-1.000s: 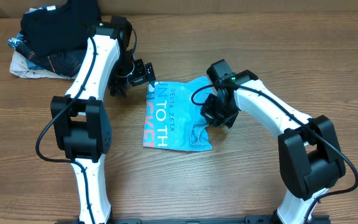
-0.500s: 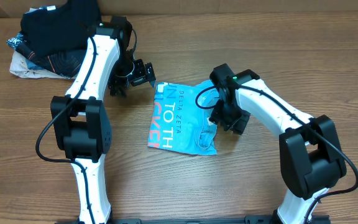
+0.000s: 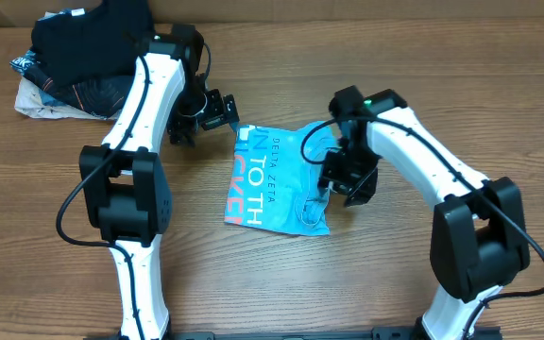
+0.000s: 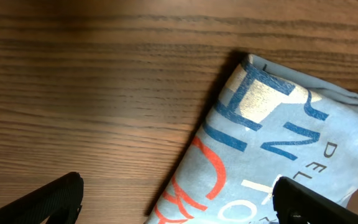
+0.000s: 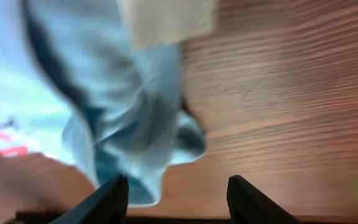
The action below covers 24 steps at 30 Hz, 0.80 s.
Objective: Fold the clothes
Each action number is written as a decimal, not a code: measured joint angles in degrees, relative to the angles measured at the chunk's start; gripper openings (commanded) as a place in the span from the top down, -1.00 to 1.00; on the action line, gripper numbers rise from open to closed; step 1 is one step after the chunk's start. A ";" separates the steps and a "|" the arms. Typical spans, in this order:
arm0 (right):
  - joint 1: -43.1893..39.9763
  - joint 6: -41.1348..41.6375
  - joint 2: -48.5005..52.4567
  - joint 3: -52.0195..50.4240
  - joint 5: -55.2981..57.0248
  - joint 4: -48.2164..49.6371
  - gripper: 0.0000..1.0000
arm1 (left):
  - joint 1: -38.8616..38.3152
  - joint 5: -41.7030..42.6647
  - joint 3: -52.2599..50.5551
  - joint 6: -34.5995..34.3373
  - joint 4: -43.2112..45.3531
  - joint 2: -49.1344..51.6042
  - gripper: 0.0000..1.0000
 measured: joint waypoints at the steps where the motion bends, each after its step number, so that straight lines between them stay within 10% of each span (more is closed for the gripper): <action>1: 0.79 -0.22 0.00 0.00 -0.52 0.28 -0.09 | -0.26 -0.02 0.00 0.00 0.02 0.00 -1.00; 14: 5.03 1.95 -0.11 -8.72 -2.75 8.98 -0.03 | -0.37 -0.83 0.00 0.00 0.00 0.00 -1.00; 24: 5.01 3.26 -0.11 -11.65 3.34 9.51 0.79 | -0.37 -1.05 0.00 0.02 0.00 0.00 -1.00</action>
